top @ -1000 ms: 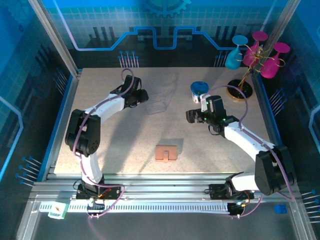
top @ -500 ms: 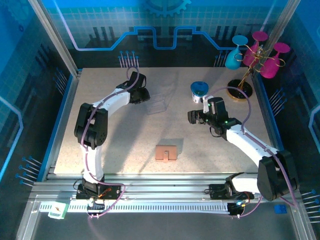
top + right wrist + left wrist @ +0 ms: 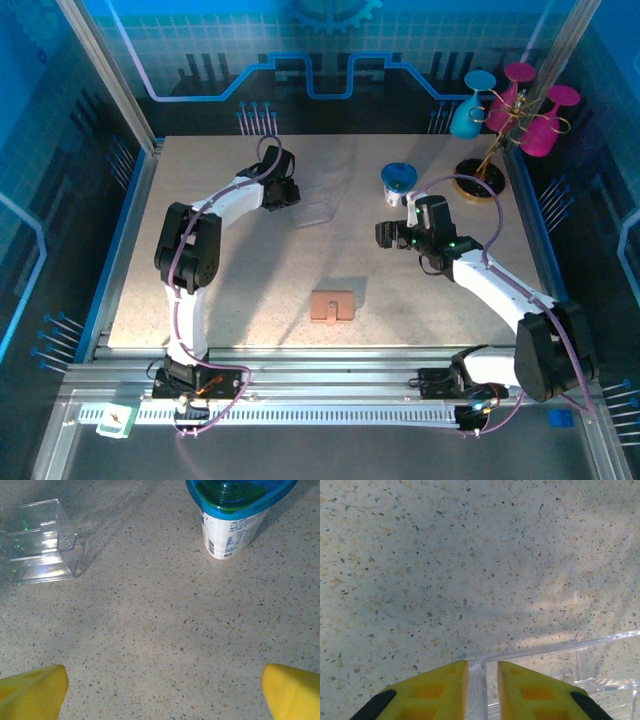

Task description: Take the credit cards out of the card holder

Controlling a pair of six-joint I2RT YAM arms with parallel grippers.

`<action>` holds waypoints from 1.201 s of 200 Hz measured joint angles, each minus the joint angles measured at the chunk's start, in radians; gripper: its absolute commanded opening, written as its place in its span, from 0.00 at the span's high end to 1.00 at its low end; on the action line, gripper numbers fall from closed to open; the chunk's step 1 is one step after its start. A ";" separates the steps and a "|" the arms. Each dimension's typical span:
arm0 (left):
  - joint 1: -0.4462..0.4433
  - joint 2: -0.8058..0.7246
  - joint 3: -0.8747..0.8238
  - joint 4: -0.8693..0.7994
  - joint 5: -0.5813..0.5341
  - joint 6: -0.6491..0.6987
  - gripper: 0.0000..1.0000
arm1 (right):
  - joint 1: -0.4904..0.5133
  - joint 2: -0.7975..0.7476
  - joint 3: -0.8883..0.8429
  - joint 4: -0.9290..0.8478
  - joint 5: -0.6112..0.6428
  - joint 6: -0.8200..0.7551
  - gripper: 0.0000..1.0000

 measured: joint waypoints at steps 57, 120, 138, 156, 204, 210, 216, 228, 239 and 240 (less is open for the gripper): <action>0.000 0.017 0.010 0.007 0.006 0.007 0.89 | 0.002 -0.019 0.000 -0.019 0.000 0.004 0.02; 0.000 0.014 0.005 0.015 0.010 0.026 0.97 | 0.002 -0.039 0.000 -0.040 0.004 0.003 0.02; -0.001 -0.001 -0.021 0.031 0.010 0.026 0.99 | 0.002 -0.043 0.000 -0.042 0.003 0.003 0.02; -0.006 -0.026 -0.055 0.034 0.010 0.027 1.00 | 0.002 -0.043 0.000 -0.046 0.003 0.003 0.02; -0.054 -0.091 -0.136 0.033 0.006 0.031 1.00 | 0.005 -0.045 0.000 -0.047 0.003 0.003 0.02; -0.063 -0.098 -0.144 0.032 0.003 0.031 1.00 | 0.006 -0.046 0.000 -0.047 0.002 0.003 0.02; -0.071 -0.105 -0.151 0.033 0.000 0.031 1.00 | 0.007 -0.047 0.000 -0.047 0.002 0.003 0.02; -0.092 -0.119 -0.163 0.033 -0.006 0.032 1.00 | 0.008 -0.047 0.000 -0.046 0.000 0.003 0.02; -0.114 -0.130 -0.171 0.033 -0.012 0.034 1.00 | 0.008 -0.047 0.000 -0.046 0.000 0.003 0.02; -0.115 -0.130 -0.172 0.033 -0.012 0.034 1.00 | 0.008 -0.047 0.000 -0.046 0.000 0.003 0.02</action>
